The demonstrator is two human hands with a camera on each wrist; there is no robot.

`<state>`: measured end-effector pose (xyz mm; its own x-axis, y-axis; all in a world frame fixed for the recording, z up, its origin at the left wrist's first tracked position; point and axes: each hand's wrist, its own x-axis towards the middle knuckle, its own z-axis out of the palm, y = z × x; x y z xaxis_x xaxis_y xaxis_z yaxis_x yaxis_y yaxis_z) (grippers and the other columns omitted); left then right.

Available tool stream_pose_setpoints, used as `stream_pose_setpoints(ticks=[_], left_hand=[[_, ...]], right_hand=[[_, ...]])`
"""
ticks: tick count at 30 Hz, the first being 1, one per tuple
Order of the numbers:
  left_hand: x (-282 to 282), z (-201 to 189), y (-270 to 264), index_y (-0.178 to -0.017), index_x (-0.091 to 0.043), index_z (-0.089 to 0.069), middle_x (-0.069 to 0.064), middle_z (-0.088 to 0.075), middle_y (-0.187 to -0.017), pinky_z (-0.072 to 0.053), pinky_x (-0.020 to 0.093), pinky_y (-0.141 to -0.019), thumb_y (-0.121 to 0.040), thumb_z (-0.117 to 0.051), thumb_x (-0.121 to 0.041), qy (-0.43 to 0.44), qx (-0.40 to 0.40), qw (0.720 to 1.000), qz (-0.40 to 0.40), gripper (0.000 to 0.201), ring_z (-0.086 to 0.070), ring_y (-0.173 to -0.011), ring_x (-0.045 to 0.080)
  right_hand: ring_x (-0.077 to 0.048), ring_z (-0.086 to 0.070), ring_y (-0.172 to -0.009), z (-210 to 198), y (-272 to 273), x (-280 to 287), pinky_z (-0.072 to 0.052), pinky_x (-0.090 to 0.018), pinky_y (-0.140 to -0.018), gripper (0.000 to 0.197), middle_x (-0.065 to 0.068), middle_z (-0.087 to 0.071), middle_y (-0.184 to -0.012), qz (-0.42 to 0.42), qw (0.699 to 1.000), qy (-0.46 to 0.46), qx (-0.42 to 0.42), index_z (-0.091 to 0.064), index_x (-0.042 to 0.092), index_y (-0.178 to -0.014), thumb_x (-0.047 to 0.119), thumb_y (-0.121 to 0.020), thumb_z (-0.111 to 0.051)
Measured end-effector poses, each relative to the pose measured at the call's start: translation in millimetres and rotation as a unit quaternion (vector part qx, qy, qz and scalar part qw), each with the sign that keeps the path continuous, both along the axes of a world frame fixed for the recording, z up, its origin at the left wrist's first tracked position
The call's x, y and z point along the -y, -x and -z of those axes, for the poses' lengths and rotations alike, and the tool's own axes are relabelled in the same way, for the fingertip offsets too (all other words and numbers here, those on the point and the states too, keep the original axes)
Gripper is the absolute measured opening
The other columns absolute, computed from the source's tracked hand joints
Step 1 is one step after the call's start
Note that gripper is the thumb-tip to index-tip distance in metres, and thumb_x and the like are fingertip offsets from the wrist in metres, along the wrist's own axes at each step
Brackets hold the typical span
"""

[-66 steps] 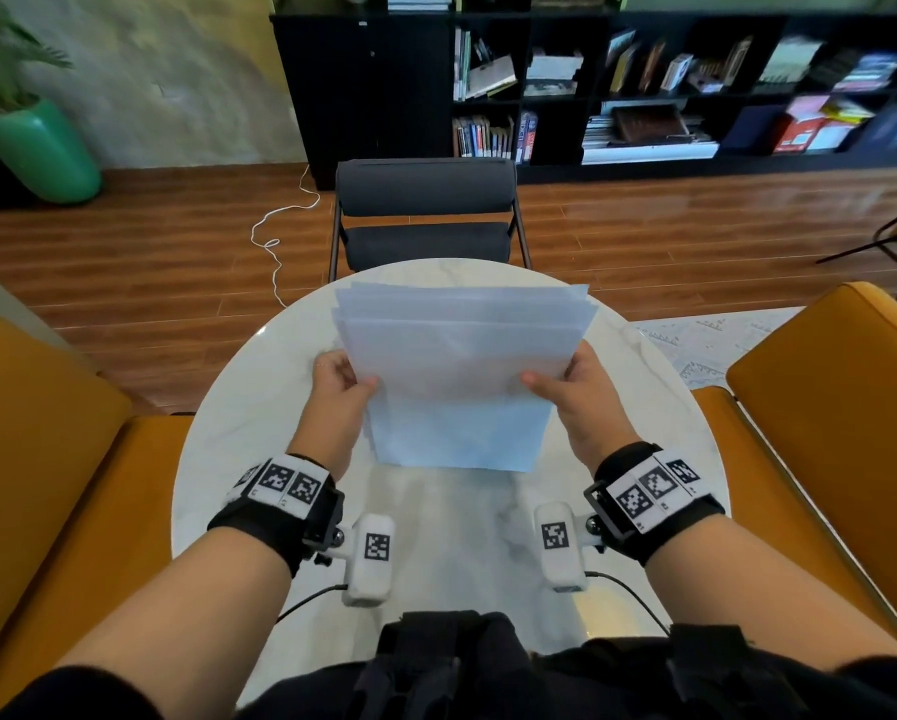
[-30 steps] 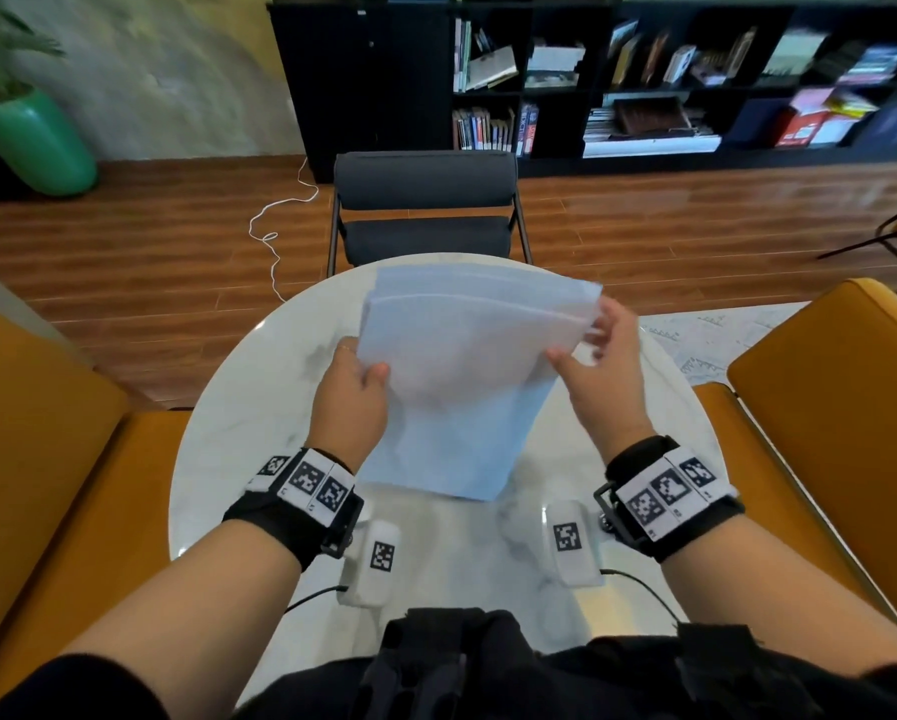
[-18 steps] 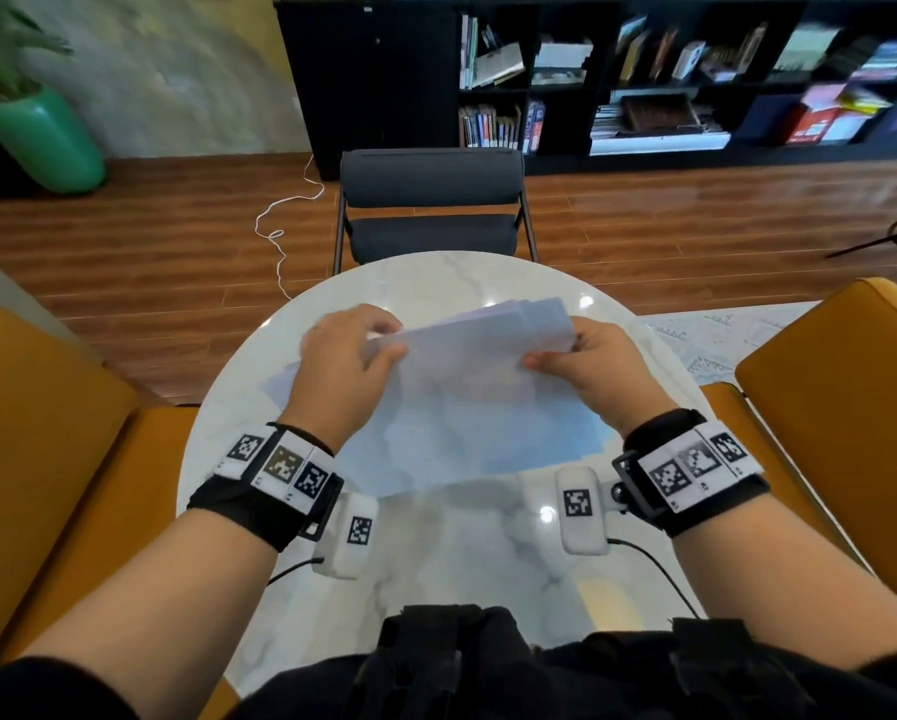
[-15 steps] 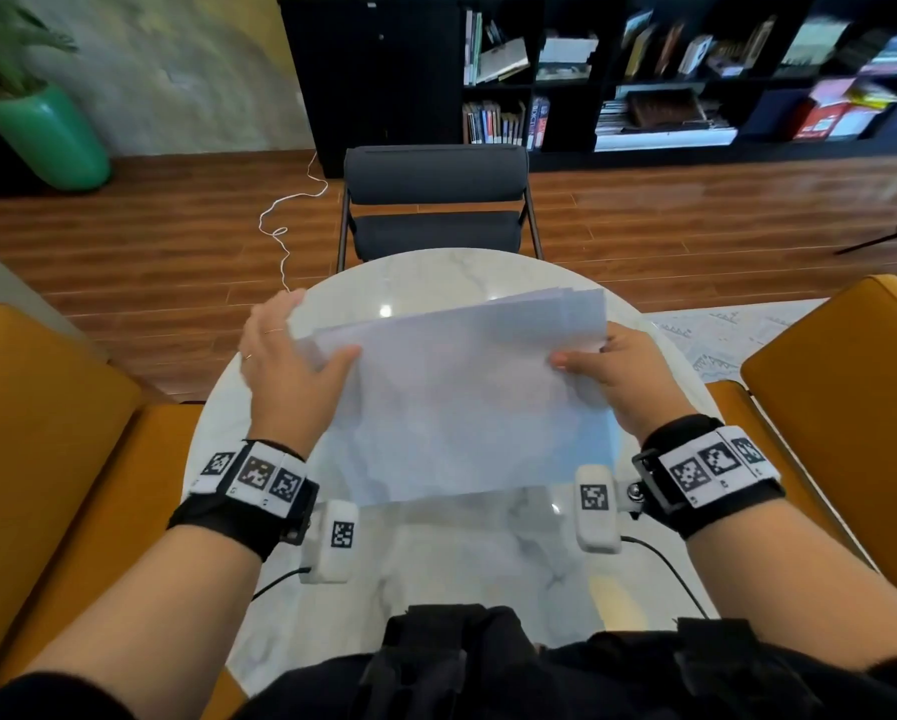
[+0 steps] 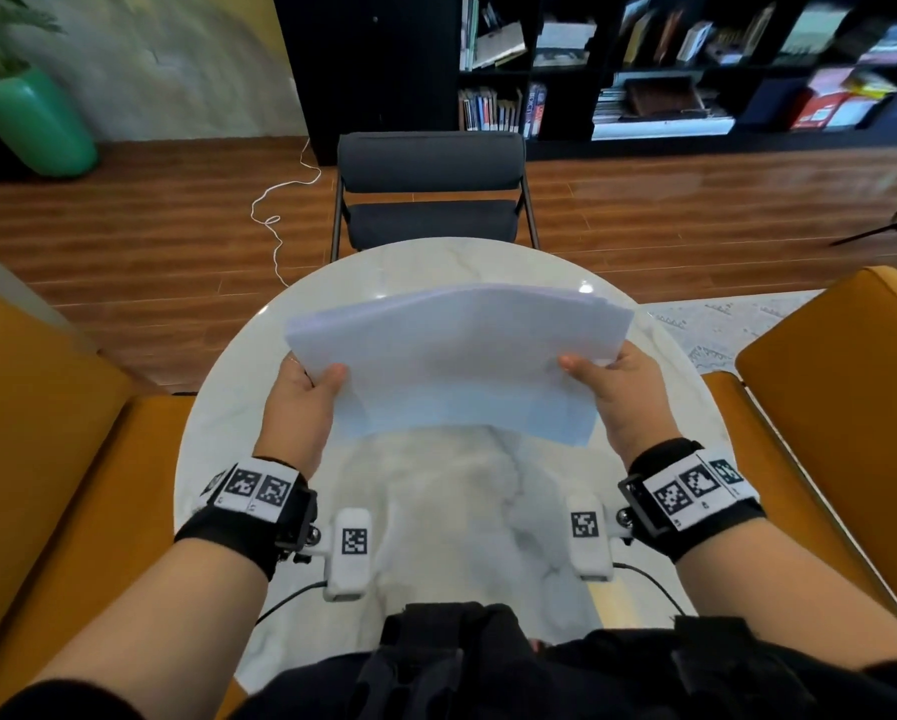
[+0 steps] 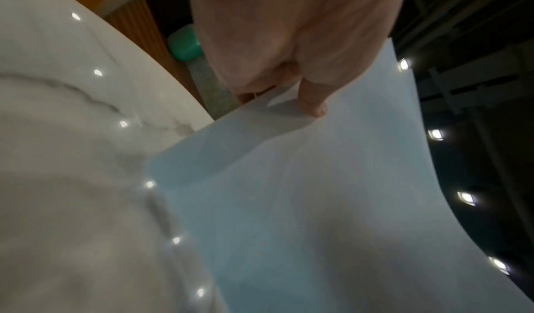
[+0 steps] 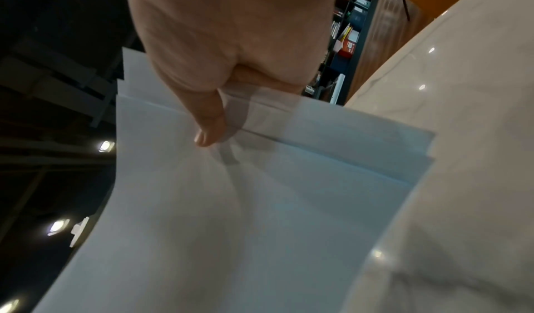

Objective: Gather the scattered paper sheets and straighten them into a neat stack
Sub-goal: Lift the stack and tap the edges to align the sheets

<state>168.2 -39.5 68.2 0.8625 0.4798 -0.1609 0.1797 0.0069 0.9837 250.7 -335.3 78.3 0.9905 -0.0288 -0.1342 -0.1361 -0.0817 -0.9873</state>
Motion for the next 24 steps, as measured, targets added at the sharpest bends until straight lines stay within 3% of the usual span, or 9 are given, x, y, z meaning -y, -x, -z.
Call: stream_pose_setpoints(ticks=[3,5,8,11,13,18,21,24], left_hand=[[-2,28,5,-0.122,-0.02,-0.05,0.003,-0.061,-0.123,-0.045,0.037,-0.097,-0.092,-0.053,-0.013,-0.042,-0.049,0.998,0.007,0.031,-0.058,-0.113,0.021],[2,41,7,-0.119,-0.012,-0.053,0.008,-0.06,-0.112,-0.042,0.035,-0.09,-0.093,-0.051,-0.016,-0.099,-0.107,0.989,0.001,0.026,-0.055,-0.104,0.025],[7,42,4,-0.11,-0.005,-0.056,0.014,-0.057,-0.097,-0.037,0.031,-0.08,-0.094,-0.05,-0.018,-0.142,-0.147,0.979,-0.011,0.021,-0.054,-0.094,0.03],[3,27,-1,-0.119,-0.008,-0.054,0.01,-0.06,-0.106,-0.04,0.032,-0.084,-0.093,-0.05,-0.013,-0.148,-0.101,0.984,-0.017,0.027,-0.056,-0.102,0.028],[2,12,-4,-0.125,-0.013,-0.052,0.003,-0.059,-0.109,-0.04,0.031,-0.085,-0.093,-0.049,-0.013,-0.164,-0.072,0.984,-0.021,0.031,-0.054,-0.1,0.023],[15,-4,-11,-0.116,-0.013,-0.054,0.002,-0.059,-0.099,-0.042,0.028,-0.081,-0.094,-0.047,-0.012,-0.174,-0.049,0.983,-0.022,0.023,-0.056,-0.092,0.023],[22,-4,-5,-0.114,-0.013,-0.05,0.003,-0.06,-0.1,-0.047,0.033,-0.083,-0.095,-0.046,-0.015,-0.151,-0.027,0.987,-0.045,0.02,-0.058,-0.091,0.024],[16,-6,1,-0.112,-0.018,-0.049,0.003,-0.061,-0.103,-0.047,0.033,-0.081,-0.095,-0.047,-0.017,-0.167,-0.014,0.985,-0.039,0.017,-0.058,-0.091,0.023]], right_hand=[[-0.025,-0.067,-0.092,23,10,2,-0.052,-0.036,-0.088,0.03,-0.004,-0.071,-0.098,-0.001,0.999,0.014,-0.029,-0.066,0.016,-0.105,0.0,-0.08,-0.07],[-0.026,-0.063,-0.099,37,14,2,-0.048,-0.035,-0.091,0.033,-0.006,-0.068,-0.103,0.003,0.998,0.042,-0.056,-0.062,0.013,-0.112,0.001,-0.083,-0.068],[-0.024,-0.061,-0.098,43,15,0,-0.044,-0.03,-0.086,0.031,-0.005,-0.066,-0.102,0.013,0.995,0.063,-0.078,-0.062,0.007,-0.116,0.004,-0.085,-0.067],[-0.021,-0.062,-0.087,33,10,-1,-0.047,-0.025,-0.074,0.024,-0.001,-0.067,-0.091,0.018,0.996,0.061,-0.055,-0.065,0.01,-0.105,0.0,-0.084,-0.065],[-0.019,-0.062,-0.083,24,3,-1,-0.05,-0.024,-0.073,0.021,0.001,-0.068,-0.088,0.021,0.998,0.055,-0.031,-0.065,0.017,-0.096,0.0,-0.083,-0.066],[-0.022,-0.062,-0.086,15,-2,-12,-0.049,-0.022,-0.069,0.017,-0.004,-0.066,-0.092,0.011,0.995,0.104,0.011,-0.063,0.02,-0.098,0.008,-0.086,-0.063],[-0.017,-0.062,-0.085,17,7,-18,-0.049,-0.023,-0.075,0.018,-0.001,-0.067,-0.092,0.024,0.995,0.094,0.033,-0.066,0.02,-0.101,0.011,-0.086,-0.064],[-0.014,-0.061,-0.08,16,9,-16,-0.049,-0.022,-0.071,0.016,0.003,-0.066,-0.087,0.025,0.995,0.083,0.045,-0.064,0.024,-0.095,0.011,-0.086,-0.064]])
